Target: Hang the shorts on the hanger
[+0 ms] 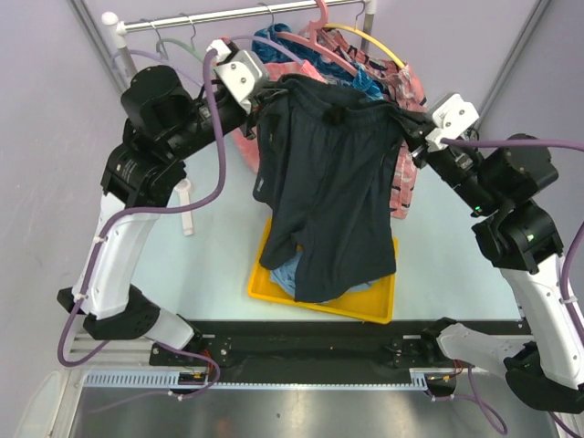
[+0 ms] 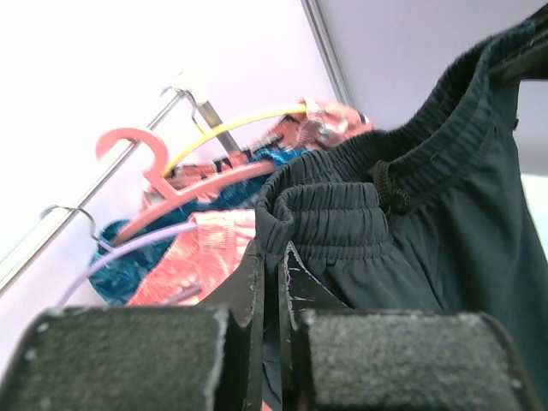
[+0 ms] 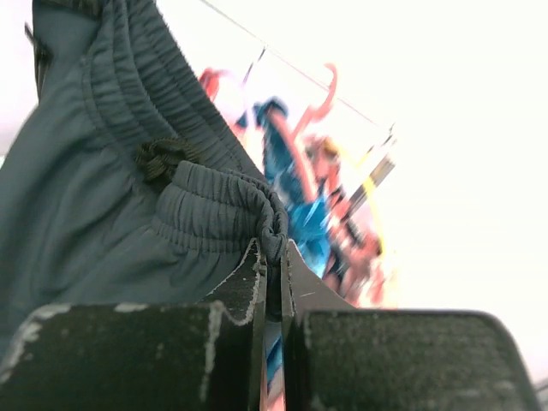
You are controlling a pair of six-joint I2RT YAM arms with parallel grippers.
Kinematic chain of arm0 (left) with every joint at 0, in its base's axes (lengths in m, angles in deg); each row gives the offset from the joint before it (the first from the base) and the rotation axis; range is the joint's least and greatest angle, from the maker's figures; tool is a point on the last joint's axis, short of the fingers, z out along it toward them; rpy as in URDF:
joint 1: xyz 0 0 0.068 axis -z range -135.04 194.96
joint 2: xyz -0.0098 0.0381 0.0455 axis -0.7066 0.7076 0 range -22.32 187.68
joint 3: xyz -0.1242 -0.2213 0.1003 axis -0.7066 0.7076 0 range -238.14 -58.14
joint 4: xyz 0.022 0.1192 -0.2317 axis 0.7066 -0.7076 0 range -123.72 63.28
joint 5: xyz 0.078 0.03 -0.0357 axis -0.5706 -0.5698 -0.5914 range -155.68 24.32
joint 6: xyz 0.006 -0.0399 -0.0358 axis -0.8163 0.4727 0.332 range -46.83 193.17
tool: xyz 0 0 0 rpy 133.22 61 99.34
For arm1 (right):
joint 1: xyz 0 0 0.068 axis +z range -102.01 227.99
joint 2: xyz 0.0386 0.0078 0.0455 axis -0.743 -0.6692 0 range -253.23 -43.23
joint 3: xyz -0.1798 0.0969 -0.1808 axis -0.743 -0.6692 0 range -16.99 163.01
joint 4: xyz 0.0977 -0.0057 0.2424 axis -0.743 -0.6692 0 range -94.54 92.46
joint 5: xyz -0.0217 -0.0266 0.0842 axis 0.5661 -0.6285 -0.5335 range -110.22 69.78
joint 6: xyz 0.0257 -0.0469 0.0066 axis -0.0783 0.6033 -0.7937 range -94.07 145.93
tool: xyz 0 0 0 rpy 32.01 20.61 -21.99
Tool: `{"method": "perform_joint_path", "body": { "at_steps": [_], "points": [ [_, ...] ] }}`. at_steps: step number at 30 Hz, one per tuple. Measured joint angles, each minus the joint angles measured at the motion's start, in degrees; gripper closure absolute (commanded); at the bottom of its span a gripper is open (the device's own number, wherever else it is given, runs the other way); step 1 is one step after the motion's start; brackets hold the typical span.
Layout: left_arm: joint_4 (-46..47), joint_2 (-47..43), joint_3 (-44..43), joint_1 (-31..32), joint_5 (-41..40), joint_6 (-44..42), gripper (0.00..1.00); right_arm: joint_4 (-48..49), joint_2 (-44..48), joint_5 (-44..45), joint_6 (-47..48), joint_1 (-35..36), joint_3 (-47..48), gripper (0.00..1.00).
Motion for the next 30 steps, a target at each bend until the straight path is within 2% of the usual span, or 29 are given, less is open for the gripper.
{"method": "perform_joint_path", "body": {
  "at_steps": [4,6,8,11,12,15,17,20,22,23,26,29,30],
  "points": [
    [1.1,-1.6,1.0,0.0,0.0,0.5,1.0,-0.1,0.0,-1.2,2.0,-0.1,2.3,1.0],
    [1.8,-3.9,5.0,0.0,0.5,0.5,1.0,-1.7,1.3,-2.4,3.7,-0.1,1.4,1.0],
    [4.0,-9.7,16.2,0.0,1.6,0.0,1.0,-3.5,3.7,-4.3,6.1,-0.2,-2.1,1.0],
    [5.1,-19.5,36.1,0.0,2.8,-0.7,0.89,-9.8,7.9,-7.7,10.3,-0.4,-10.6,1.0],
    [7.5,-22.6,43.6,0.0,3.0,-1.1,0.81,-11.3,8.7,-8.3,11.3,-0.4,-12.7,1.0],
    [9.7,-29.4,63.3,0.0,3.0,-2.2,0.72,-15.4,10.5,-11.3,14.8,-0.4,-21.8,1.0],
    [10.9,-31.2,73.2,0.0,2.9,-2.6,0.69,-16.3,11.5,-13.1,16.9,-0.4,-29.7,1.0],
    [11.8,-31.9,83.3,0.0,2.9,-3.5,0.64,-18.3,11.3,-14.6,20.0,0.1,-39.3,1.0],
    [12.0,-32.9,87.6,0.0,2.9,-4.6,0.56,-20.3,11.8,-15.3,21.9,1.2,-43.4,1.0],
    [11.8,-33.9,89.4,0.0,3.0,-5.4,0.38,-21.5,12.5,-15.6,22.9,1.9,-44.9,1.0],
    [10.2,-38.1,92.3,0.0,3.5,-7.6,0.17,-24.0,16.3,-16.0,25.4,4.6,-47.9,1.0],
    [7.5,-43.3,92.8,0.0,4.0,-9.2,0.13,-26.4,20.7,-16.2,26.7,8.1,-49.3,1.0],
    [6.7,-44.4,92.6,0.0,4.2,-9.3,0.12,-26.9,21.6,-16.1,26.8,9.2,-49.6,0.94]
  ]
}}
